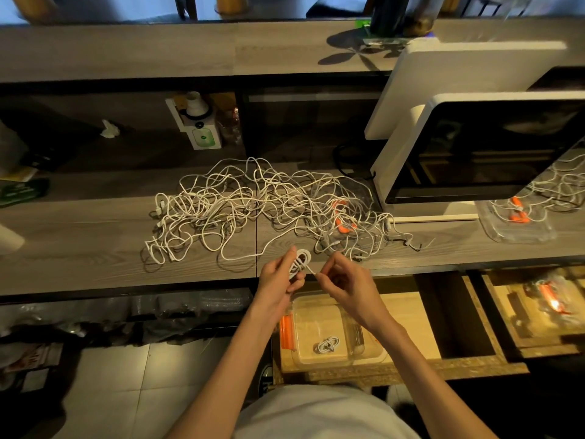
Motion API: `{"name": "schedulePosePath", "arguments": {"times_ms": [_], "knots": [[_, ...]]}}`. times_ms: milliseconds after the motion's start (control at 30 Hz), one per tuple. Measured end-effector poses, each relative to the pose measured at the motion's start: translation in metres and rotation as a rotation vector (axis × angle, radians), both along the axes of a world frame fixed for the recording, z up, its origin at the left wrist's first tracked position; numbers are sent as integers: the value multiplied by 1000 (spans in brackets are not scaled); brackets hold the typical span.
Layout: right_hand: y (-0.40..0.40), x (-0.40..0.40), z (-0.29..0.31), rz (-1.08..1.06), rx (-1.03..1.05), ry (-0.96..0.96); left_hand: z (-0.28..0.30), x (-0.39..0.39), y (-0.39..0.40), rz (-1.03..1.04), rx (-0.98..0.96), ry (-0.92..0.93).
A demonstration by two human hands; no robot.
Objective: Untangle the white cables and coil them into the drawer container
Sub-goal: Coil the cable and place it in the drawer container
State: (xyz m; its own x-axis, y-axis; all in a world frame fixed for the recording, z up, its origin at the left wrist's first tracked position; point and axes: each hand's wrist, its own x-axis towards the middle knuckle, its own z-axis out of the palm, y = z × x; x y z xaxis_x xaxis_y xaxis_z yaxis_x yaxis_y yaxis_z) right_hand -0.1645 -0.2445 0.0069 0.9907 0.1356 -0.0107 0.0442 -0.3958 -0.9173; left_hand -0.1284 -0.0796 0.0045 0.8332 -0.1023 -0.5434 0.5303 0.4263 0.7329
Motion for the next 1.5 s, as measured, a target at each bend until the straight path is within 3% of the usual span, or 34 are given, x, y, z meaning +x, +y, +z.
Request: {"name": "schedulePosePath", "arguments": {"times_ms": [533,900,1500], "knots": [[21,2,1,-275,253,-64,3,-6,-7,-30,31,-20],[22,-6,-9,-158,-77,-197,-2,-7,-13,-9,115,6],[12,3,-14,-98,-167,-114,-6,-7,-16,-80,209,96]]}}
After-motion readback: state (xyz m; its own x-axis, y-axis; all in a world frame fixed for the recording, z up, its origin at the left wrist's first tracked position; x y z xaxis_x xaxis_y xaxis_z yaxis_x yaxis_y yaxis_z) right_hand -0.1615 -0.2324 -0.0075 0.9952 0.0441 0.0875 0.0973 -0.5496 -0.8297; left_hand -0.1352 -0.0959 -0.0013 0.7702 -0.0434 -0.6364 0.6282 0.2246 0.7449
